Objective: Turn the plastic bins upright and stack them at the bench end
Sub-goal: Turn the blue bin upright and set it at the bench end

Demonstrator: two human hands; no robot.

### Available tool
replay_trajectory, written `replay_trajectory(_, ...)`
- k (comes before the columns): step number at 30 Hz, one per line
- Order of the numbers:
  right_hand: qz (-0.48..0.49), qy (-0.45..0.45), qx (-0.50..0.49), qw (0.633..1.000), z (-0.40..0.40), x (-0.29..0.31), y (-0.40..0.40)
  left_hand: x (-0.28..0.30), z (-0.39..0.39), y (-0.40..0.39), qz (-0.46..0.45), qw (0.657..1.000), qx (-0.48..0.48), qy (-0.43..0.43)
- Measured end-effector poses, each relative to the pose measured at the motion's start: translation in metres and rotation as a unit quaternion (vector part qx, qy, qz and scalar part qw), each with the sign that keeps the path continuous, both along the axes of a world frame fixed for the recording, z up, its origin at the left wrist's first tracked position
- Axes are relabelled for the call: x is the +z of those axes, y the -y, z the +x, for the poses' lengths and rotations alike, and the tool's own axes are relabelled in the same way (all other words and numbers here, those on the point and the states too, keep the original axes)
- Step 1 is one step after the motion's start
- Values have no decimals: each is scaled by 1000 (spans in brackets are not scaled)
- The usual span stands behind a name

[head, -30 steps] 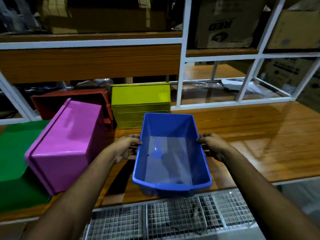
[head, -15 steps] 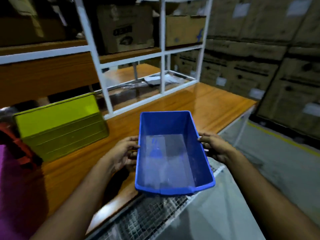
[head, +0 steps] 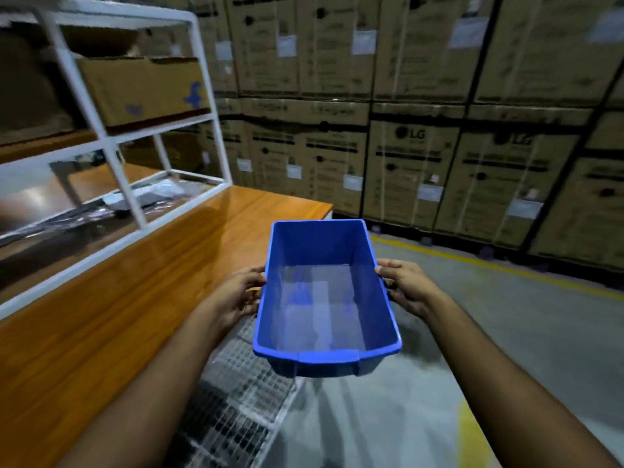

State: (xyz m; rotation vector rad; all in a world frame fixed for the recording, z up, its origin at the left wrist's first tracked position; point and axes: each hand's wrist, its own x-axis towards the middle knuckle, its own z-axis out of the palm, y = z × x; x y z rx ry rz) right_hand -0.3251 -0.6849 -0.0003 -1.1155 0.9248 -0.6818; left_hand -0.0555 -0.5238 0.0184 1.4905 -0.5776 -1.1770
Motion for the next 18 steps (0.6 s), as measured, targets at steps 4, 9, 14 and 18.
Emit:
replay_trajectory(4,-8,1,-16,1000,-39,9,64,-1,-29,78,-6,1000,-25,7)
replay_trajectory(9,-12,2,-37,999,-66,11,135,-3,-49,157,-18,999,-45,18)
replay_trajectory(14,-5,2,-37,999,-60,5,210,-4,-42,238,-26,999,-40,13)
replay_trajectory(18,-3,-3,-19,1000,-31,-2,282,-2,-15,297,-35,999,-30,-14)
